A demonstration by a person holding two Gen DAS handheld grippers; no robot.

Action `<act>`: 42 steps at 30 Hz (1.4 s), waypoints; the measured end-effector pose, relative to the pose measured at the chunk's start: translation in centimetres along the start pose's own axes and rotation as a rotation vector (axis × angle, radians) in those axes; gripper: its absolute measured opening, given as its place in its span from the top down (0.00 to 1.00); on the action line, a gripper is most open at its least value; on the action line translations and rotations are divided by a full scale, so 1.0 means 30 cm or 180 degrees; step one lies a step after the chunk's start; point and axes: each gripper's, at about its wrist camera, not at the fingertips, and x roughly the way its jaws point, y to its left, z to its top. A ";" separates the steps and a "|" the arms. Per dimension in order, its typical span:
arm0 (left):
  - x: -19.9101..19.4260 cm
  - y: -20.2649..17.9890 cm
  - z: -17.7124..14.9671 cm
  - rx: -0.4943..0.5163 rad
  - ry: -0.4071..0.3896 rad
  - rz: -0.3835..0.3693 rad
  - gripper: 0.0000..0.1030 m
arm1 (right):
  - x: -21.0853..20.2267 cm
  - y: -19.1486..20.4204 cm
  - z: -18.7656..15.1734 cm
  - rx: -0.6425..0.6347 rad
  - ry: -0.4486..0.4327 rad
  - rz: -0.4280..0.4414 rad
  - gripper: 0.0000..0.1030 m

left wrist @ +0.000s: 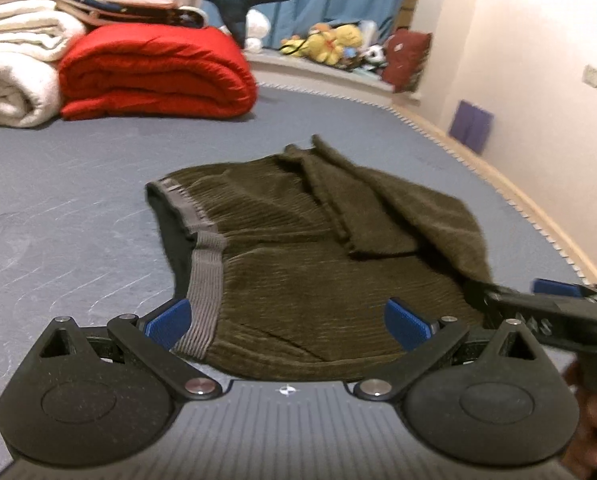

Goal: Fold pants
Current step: 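Lower the left gripper onto the waistband edge and close on it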

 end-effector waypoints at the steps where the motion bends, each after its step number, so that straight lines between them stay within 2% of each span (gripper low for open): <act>1: -0.012 0.005 0.006 0.0024 -0.0020 0.0005 0.00 | 0.001 -0.009 0.005 0.0049 -0.0026 -0.0012 0.16; 2: -0.023 0.017 0.019 0.0021 0.0000 0.0010 0.05 | 0.003 -0.019 0.011 0.0120 -0.0063 -0.0029 0.22; 3: -0.037 0.045 0.044 -0.0094 0.0057 -0.0024 0.25 | 0.003 -0.029 0.017 0.0180 -0.0095 -0.0038 0.29; 4: -0.046 0.087 0.081 -0.0294 0.0162 -0.0098 0.41 | 0.001 -0.040 0.025 0.0269 -0.0142 -0.0049 0.33; 5: -0.050 0.128 0.125 -0.0463 0.0261 -0.0180 0.64 | -0.003 -0.051 0.035 0.0345 -0.0188 -0.0050 0.38; 6: -0.058 0.163 0.170 -0.0537 0.0265 -0.0228 0.79 | -0.009 -0.060 0.045 0.0409 -0.0236 -0.0031 0.40; 8: -0.102 0.202 0.260 -0.0408 -0.0036 -0.0175 0.86 | -0.014 -0.058 0.060 0.0380 -0.0310 0.0106 0.41; 10: -0.121 0.226 0.317 -0.0119 -0.0316 -0.0103 0.86 | 0.004 -0.029 0.077 0.0097 -0.0283 0.0374 0.40; 11: -0.113 0.246 0.320 -0.0092 -0.0366 -0.0141 0.86 | 0.021 -0.003 0.080 -0.0163 -0.0260 0.0549 0.40; 13: -0.061 0.313 0.277 -0.0263 -0.0366 -0.0273 0.84 | 0.051 0.051 0.065 -0.0691 -0.0308 0.0669 0.39; 14: -0.008 0.342 0.243 -0.0351 -0.0211 -0.0287 0.84 | 0.068 0.073 0.051 -0.0894 -0.0310 0.0665 0.36; 16: 0.116 0.386 0.200 -0.0555 0.0327 -0.0250 0.83 | 0.108 0.101 0.030 -0.1113 -0.0172 0.0758 0.35; 18: 0.196 0.411 0.185 -0.0587 0.0498 -0.0294 0.77 | 0.151 0.132 0.005 -0.1253 0.0004 0.0928 0.35; 20: 0.250 0.428 0.182 -0.0571 0.0550 -0.0136 0.76 | 0.183 0.170 -0.030 -0.1480 0.0096 0.1057 0.35; 21: 0.279 0.442 0.175 -0.0628 0.0589 -0.0131 0.74 | 0.191 0.187 -0.041 -0.1565 0.0117 0.1088 0.35; 23: 0.336 0.473 0.161 -0.0757 0.0705 -0.0254 0.65 | 0.207 0.224 -0.077 -0.1751 0.0166 0.1192 0.35; 25: 0.374 0.481 0.151 -0.0811 0.0762 -0.0286 0.53 | 0.205 0.259 -0.108 -0.1883 0.0152 0.1263 0.35; 27: 0.427 0.499 0.135 -0.0850 0.0832 -0.0338 0.35 | 0.206 0.290 -0.130 -0.2027 0.0136 0.1355 0.35; 29: 0.472 0.500 0.123 -0.0864 0.0890 -0.0422 0.28 | 0.211 0.314 -0.147 -0.2141 0.0134 0.1415 0.35; 34: 0.561 0.473 0.084 -0.0809 0.0853 -0.0395 0.25 | 0.278 0.358 -0.170 -0.2330 0.0279 0.1387 0.35; 35: 0.565 0.464 0.079 -0.0752 0.0789 -0.0418 0.20 | 0.290 0.364 -0.172 -0.2350 0.0300 0.1375 0.35; 37: 0.581 0.433 0.073 -0.0589 0.0706 -0.0417 0.19 | 0.309 0.370 -0.174 -0.2347 0.0325 0.1393 0.34; 40: 0.603 0.417 0.059 -0.0526 0.0577 -0.0434 0.19 | 0.321 0.365 -0.167 -0.2282 0.0328 0.1454 0.34; 41: 0.608 0.415 0.055 -0.0511 0.0533 -0.0428 0.21 | 0.321 0.364 -0.165 -0.2266 0.0329 0.1471 0.37; 42: 0.616 0.412 0.057 -0.0497 0.0514 -0.0399 0.28 | 0.318 0.362 -0.167 -0.2257 0.0334 0.1511 0.44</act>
